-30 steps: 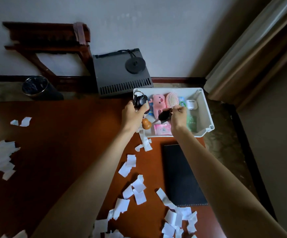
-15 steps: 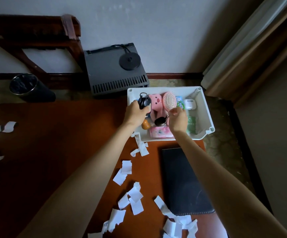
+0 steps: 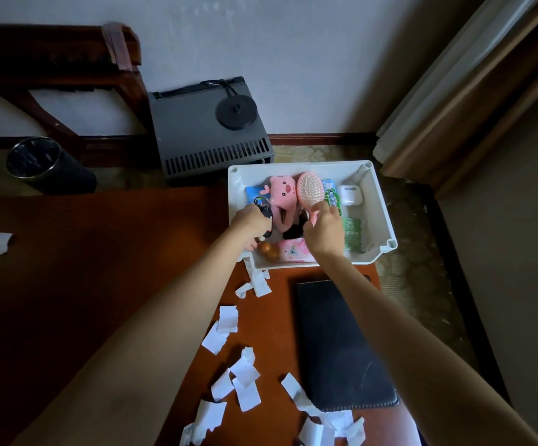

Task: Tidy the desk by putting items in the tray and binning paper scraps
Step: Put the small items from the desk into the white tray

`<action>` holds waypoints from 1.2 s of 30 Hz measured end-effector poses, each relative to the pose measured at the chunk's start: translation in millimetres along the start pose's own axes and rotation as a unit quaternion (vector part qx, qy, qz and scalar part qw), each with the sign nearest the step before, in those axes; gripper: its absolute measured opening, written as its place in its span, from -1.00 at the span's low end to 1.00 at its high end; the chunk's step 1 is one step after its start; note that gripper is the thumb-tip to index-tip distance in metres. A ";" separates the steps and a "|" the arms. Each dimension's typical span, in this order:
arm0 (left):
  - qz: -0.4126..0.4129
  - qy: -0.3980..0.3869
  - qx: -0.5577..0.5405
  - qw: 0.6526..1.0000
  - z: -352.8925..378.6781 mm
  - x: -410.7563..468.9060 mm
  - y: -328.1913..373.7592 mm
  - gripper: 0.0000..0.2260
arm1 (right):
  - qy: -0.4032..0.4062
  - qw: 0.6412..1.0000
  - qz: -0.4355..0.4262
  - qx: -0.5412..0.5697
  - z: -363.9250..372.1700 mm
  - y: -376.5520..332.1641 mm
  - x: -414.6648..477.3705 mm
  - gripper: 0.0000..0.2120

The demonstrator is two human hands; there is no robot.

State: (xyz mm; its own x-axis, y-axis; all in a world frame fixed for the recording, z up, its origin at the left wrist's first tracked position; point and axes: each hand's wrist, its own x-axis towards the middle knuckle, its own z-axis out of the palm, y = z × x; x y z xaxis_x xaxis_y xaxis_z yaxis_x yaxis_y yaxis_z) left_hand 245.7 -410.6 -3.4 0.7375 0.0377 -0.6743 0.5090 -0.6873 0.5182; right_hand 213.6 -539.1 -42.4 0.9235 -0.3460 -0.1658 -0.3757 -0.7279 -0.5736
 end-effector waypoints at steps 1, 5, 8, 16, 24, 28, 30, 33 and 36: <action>-0.010 -0.001 -0.009 1.000 1.0 1.1 0.1 -0.76 | -0.018 1.000 -0.010 -0.014 0.9 0.1 -0.3 -0.70; -0.052 -0.008 -0.017 0.998 0.7 5.4 0.2 -0.72 | -0.064 0.997 -0.012 -0.050 3.5 -0.9 -1.1 -0.80; -0.025 0.007 0.053 0.998 1.3 3.3 2.2 -0.69 | -0.073 0.996 0.015 -0.057 2.7 -2.8 -1.5 -0.80; 0.007 0.016 0.156 0.988 -7.0 -12.3 10.0 -0.69 | -0.069 0.995 0.008 -0.070 -9.0 -7.6 -13.1 -0.71; 0.074 0.094 0.174 0.977 -15.9 -79.7 -3.3 -0.74 | -0.067 0.993 -0.047 -0.090 -35.6 -24.6 -73.3 -0.68; 0.132 0.150 0.152 0.968 -8.9 -126.8 -35.6 -0.75 | -0.063 0.989 -0.093 -0.096 -46.6 -27.7 -129.6 -0.70; 0.159 0.173 0.122 0.964 0.2 -152.4 -59.9 -0.73 | -0.058 0.986 -0.120 -0.103 -48.3 -21.5 -161.5 -0.72; 0.171 0.182 0.106 0.962 23.9 -193.0 -103.3 -0.70 | -0.036 0.985 -0.146 -0.089 -42.2 0.8 -212.9 -0.75; 0.155 0.164 0.097 0.969 55.1 -225.9 -153.2 -0.65 | -0.017 0.985 -0.143 -0.090 -27.2 28.1 -264.4 -0.78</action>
State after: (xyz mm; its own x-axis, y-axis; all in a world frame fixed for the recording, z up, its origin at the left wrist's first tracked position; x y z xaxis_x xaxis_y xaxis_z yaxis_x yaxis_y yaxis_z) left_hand -23.3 -353.7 40.5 0.9593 0.0157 -0.2819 0.1718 -0.8248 0.5387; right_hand -43.3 -484.2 7.2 0.9945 -0.0934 -0.0475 -0.1048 -0.8871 -0.4495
